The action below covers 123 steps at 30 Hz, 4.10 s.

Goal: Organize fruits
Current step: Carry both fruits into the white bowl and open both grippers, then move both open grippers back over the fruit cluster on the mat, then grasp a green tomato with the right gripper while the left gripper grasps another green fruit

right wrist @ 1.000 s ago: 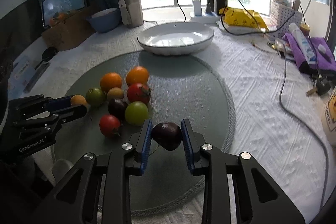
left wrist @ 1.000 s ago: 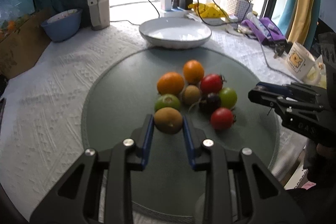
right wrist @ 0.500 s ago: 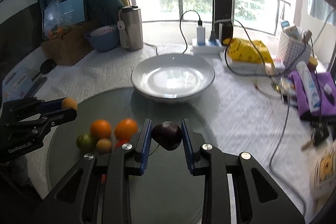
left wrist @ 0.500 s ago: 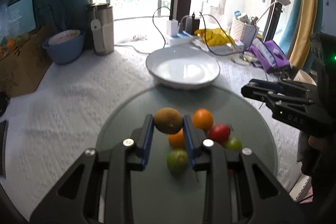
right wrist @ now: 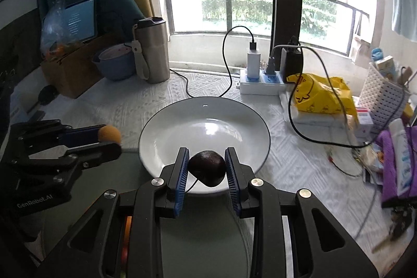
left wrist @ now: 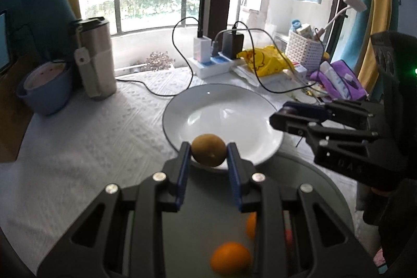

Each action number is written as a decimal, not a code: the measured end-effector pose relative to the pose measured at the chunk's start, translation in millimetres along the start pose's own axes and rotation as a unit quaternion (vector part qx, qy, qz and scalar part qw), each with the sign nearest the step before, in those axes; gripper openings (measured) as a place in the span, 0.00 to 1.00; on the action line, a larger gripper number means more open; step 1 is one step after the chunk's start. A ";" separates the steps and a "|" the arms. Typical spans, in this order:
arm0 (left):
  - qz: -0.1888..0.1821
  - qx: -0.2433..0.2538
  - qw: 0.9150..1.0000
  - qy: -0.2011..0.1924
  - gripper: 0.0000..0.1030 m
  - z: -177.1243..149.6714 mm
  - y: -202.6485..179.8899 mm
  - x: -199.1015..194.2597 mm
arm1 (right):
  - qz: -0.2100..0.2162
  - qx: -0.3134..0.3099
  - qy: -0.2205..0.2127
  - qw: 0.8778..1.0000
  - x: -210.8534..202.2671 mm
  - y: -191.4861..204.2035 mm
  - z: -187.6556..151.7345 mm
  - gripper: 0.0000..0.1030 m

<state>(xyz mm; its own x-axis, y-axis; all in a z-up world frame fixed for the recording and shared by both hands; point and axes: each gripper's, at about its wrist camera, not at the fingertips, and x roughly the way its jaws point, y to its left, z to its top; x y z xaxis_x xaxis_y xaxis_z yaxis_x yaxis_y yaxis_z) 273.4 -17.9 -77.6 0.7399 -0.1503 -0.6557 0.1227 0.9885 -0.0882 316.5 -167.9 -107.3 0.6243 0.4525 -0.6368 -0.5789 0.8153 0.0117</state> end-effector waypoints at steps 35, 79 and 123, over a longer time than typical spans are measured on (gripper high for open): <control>-0.017 -0.037 0.999 0.012 0.45 31.2 18.4 28.3 | -0.035 0.020 0.007 0.999 11.3 -5.7 19.2 0.38; -0.033 -0.030 0.999 -0.011 0.74 -108.7 -20.4 -98.8 | -0.055 0.015 0.010 0.998 -109.7 74.9 -88.8 0.38; -0.011 -0.079 0.996 0.031 0.69 -118.2 1.2 -54.7 | 0.053 0.049 0.056 0.996 -61.0 68.8 -112.8 0.29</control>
<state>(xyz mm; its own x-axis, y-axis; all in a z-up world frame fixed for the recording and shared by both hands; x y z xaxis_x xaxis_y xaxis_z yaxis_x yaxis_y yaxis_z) 154.9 -6.7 -130.5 0.6955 -0.1760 -0.6967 0.0288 0.9756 -0.2177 179.4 -180.1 -154.7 0.4966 0.4986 -0.7105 -0.5803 0.7994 0.1554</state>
